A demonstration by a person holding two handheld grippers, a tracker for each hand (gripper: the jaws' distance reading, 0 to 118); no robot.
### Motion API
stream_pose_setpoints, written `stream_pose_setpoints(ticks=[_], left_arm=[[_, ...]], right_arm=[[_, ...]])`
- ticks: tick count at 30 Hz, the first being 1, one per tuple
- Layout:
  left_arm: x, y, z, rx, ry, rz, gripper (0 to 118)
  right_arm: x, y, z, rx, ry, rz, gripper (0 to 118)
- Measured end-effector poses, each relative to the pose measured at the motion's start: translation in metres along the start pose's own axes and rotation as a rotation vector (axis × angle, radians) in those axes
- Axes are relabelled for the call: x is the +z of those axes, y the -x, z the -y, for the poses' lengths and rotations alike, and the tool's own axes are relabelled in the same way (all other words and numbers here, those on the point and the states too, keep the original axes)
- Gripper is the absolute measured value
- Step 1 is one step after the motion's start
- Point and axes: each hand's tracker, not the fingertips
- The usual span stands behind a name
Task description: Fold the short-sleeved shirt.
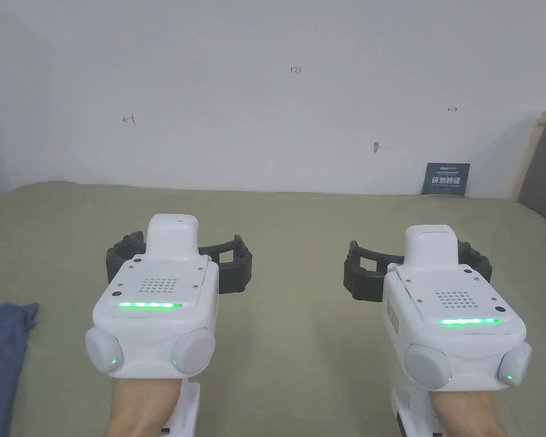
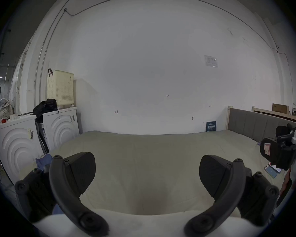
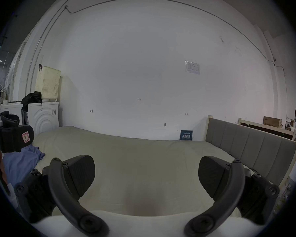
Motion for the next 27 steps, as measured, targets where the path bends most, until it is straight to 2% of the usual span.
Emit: stream_pose_setpoints(ticks=[27], left_arm=[[-0.0055, 0.0021, 0.0011, 0.019, 0.024, -0.006, 118]], right_arm=[[-0.0006, 0.0004, -0.0009, 0.001, -0.007, 0.016, 118]])
